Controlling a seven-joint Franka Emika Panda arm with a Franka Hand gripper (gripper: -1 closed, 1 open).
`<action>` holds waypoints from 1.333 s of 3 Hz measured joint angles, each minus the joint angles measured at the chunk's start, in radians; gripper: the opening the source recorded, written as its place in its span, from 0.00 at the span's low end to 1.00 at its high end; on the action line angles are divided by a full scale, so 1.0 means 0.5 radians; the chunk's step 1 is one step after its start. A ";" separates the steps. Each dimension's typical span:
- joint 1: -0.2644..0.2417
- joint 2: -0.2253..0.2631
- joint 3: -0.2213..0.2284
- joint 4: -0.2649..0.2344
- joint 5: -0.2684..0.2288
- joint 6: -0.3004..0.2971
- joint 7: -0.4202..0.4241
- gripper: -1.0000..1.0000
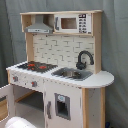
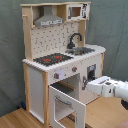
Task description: Play with the kitchen
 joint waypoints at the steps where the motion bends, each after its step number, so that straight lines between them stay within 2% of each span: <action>1: -0.010 -0.002 -0.001 0.091 -0.083 0.001 0.167 1.00; 3: -0.060 -0.002 0.010 0.244 -0.201 0.043 0.524 1.00; 4: -0.119 -0.002 0.038 0.357 -0.242 0.059 0.703 1.00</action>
